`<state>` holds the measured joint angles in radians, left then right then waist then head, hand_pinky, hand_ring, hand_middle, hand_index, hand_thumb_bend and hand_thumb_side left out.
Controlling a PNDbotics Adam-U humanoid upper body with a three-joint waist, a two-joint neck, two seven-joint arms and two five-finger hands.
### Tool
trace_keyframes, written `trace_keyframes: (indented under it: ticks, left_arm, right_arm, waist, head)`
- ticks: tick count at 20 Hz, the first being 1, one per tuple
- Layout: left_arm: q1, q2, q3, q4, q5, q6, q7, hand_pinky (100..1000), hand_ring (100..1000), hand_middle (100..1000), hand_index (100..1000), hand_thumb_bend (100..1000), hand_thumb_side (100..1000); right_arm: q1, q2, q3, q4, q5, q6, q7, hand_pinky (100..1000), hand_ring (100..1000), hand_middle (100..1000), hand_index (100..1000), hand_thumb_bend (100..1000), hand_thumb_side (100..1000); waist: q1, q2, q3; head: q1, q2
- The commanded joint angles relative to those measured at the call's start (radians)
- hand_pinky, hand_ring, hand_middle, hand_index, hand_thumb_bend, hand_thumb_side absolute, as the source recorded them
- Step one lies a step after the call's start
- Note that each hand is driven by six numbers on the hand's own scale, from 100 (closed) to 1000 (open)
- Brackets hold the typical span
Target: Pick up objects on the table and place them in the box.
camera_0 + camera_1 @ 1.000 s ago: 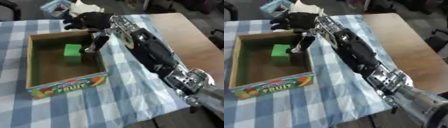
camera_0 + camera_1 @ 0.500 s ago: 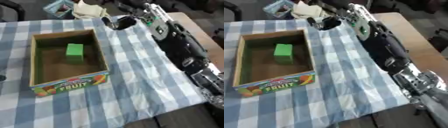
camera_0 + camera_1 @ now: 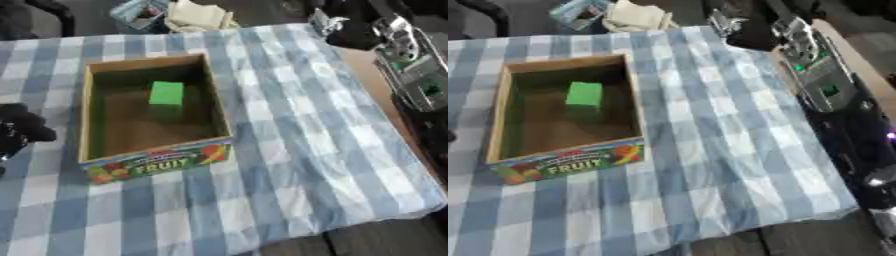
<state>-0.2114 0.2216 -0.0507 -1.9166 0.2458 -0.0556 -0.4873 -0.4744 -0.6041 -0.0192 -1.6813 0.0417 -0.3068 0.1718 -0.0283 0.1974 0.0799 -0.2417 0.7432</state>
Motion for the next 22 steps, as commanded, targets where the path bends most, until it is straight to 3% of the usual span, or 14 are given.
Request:
trace_keyframes:
  ticks: [1,5,9,22]
  left_arm:
    - [-0.003,0.009,0.011,-0.005,-0.020,-0.006,0.002,762,708,686,818,100,700]
    - [0.002,0.003,0.013,0.001,-0.040,-0.012,-0.001,766,716,695,819,100,714]
    - [0.006,-0.001,0.011,0.005,-0.059,-0.016,-0.007,770,723,703,820,100,722]
    - [0.018,-0.006,0.011,0.016,-0.094,-0.028,-0.001,773,722,700,824,100,739]
  right_arm:
    - [0.025,0.023,-0.026,-0.074,0.002,0.016,0.004,665,665,760,1000,100,547]
    - [0.073,0.070,-0.034,-0.110,0.021,0.021,0.014,662,663,758,1000,100,600]
    - [0.097,0.099,-0.039,-0.125,0.035,0.021,0.020,659,660,755,1000,100,603]
    - [0.117,0.130,-0.026,-0.126,0.056,0.004,0.051,656,657,747,1000,100,594]
  waist:
    - [0.005,-0.009,-0.001]
    - [0.008,0.000,-0.002]
    - [0.010,0.006,-0.002]
    - [0.019,0.018,-0.006]
  head:
    - [0.027,0.005]
    - [0.040,0.002]
    - [0.086,-0.008]
    - [0.184,-0.057]
